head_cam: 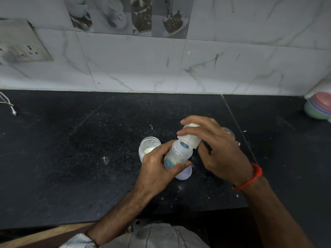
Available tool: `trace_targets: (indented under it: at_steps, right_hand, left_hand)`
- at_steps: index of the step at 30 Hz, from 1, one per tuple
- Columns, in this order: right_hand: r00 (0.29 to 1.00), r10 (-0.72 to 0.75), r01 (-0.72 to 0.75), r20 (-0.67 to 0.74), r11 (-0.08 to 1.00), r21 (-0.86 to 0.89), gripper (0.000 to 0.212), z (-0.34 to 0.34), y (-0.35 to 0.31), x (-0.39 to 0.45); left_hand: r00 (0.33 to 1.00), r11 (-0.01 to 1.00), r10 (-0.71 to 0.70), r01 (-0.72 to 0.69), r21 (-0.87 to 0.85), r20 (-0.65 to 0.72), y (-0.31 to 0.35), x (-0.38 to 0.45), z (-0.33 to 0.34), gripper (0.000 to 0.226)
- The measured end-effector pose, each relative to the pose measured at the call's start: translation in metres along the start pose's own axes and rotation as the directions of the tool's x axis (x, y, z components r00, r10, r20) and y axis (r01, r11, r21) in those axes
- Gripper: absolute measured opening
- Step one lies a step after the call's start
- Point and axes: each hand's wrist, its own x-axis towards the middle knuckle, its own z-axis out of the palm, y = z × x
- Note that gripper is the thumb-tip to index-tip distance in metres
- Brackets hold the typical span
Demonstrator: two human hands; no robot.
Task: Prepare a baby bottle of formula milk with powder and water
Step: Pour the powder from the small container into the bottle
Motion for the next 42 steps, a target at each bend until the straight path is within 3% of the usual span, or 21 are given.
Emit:
trace_targets:
  at_steps: [5, 9, 12, 16, 19, 22, 24, 29, 35, 38, 42]
  right_hand:
    - [0.997, 0.016, -0.016, -0.075, 1.000, -0.010, 0.059, 0.001, -0.001, 0.001]
    - [1.000, -0.018, 0.018, -0.009, 1.000, -0.007, 0.060, 0.008, -0.003, -0.001]
    - [0.994, 0.003, -0.006, -0.113, 1.000, -0.029, 0.058, 0.006, -0.001, -0.002]
    - [0.999, -0.036, 0.035, -0.036, 0.999, -0.035, 0.056, 0.011, 0.001, -0.002]
    - [0.989, 0.000, -0.004, -0.146, 1.000, -0.026, 0.059, 0.009, 0.000, -0.003]
    - [0.999, -0.004, 0.005, -0.032, 1.000, 0.003, 0.062, 0.012, 0.003, -0.004]
    - [0.999, 0.033, -0.034, 0.024, 0.998, 0.048, 0.064, 0.016, 0.006, -0.006]
    - [0.977, 0.211, -0.194, -0.034, 0.943, 0.269, 0.057, 0.018, 0.010, -0.011]
    - [0.802, 0.597, -0.455, 0.002, 0.610, 0.649, 0.055, 0.057, 0.015, -0.035]
    - [0.727, 0.685, -0.555, 0.049, 0.543, 0.630, 0.050, 0.095, 0.023, -0.052]
    - [0.749, 0.650, -0.643, 0.129, 0.666, 0.379, 0.050, 0.145, 0.030, -0.071]
  left_hand:
    - [1.000, 1.000, 0.004, -0.004, -0.003, 0.004, -0.001, -0.001, 0.000, 0.054]
    - [1.000, 1.000, 0.000, 0.000, 0.003, 0.011, 0.001, 0.000, -0.001, 0.050]
    - [1.000, 1.000, 0.012, -0.012, 0.003, 0.006, 0.002, 0.000, -0.002, 0.051]
    - [1.000, 1.000, 0.001, -0.001, 0.021, 0.015, 0.001, 0.001, -0.001, 0.051]
    - [1.000, 1.000, 0.011, -0.011, 0.019, 0.008, -0.001, 0.000, -0.002, 0.054]
    - [1.000, 0.999, 0.000, 0.000, 0.036, 0.006, -0.003, 0.001, -0.001, 0.055]
    - [1.000, 0.999, -0.001, 0.000, 0.044, 0.017, -0.005, -0.001, -0.001, 0.057]
    - [1.000, 0.999, -0.026, 0.026, 0.043, -0.010, -0.014, -0.005, -0.003, 0.057]
    - [0.991, 0.995, -0.102, 0.102, -0.002, -0.088, -0.024, -0.008, -0.014, 0.058]
    - [0.974, 0.988, -0.154, 0.157, 0.003, -0.164, -0.035, -0.009, -0.026, 0.057]
    - [0.952, 0.981, -0.193, 0.192, -0.028, -0.237, -0.038, -0.007, -0.045, 0.055]
